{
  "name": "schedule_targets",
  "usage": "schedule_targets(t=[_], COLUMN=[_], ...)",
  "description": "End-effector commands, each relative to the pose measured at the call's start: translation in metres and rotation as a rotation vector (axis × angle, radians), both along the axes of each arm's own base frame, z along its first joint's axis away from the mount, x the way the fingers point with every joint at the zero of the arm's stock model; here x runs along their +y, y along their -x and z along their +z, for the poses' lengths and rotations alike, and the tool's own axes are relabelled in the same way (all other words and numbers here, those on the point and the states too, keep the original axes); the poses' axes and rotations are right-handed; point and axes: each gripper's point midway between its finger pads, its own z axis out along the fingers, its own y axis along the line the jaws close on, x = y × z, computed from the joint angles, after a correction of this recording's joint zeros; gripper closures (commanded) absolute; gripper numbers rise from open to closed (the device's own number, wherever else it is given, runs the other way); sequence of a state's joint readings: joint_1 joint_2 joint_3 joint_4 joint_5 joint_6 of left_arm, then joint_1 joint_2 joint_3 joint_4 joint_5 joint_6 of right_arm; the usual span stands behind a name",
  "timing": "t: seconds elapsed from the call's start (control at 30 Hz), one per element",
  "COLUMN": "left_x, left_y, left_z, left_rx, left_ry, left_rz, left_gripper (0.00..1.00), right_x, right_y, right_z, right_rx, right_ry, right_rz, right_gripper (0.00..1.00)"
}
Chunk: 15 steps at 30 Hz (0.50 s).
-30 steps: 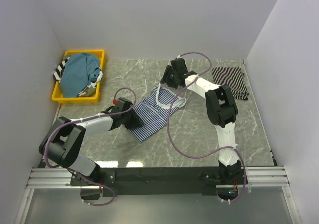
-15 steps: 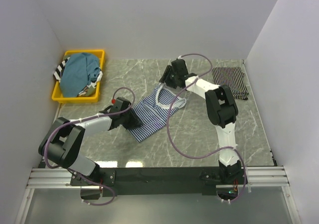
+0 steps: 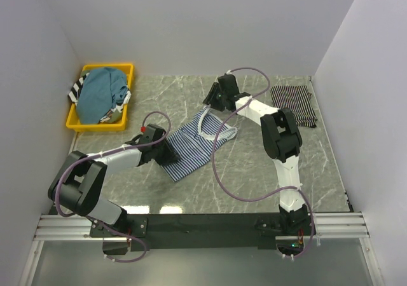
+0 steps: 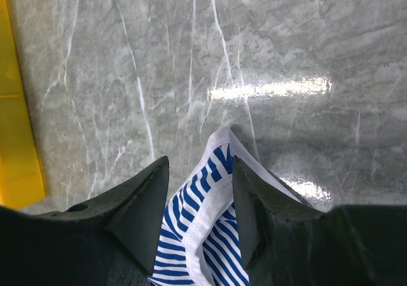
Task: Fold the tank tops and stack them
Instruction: Fold the tank top
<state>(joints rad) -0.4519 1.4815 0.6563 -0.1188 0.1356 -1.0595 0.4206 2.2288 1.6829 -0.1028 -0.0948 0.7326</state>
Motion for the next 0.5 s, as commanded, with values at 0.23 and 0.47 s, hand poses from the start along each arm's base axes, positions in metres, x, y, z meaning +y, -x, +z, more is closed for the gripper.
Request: schedule_targets(t=[0.23, 0.47], left_x=[0.023, 0.024], left_y=[0.019, 0.018], left_z=[-0.018, -0.017], left_rx=[0.059, 0.058], left_ry=[-0.097, -0.099], left_rz=[0.011, 0.012], left_gripper=[0.65, 0.65], right_x=[-0.001, -0.003], right_y=[0.0, 0.004], right_z=[-0.005, -0.011], right_rx=[0.01, 0.036], right_ry=[0.001, 0.03], right_rz=[-0.012, -0.021], right_gripper=[0.47, 0.47])
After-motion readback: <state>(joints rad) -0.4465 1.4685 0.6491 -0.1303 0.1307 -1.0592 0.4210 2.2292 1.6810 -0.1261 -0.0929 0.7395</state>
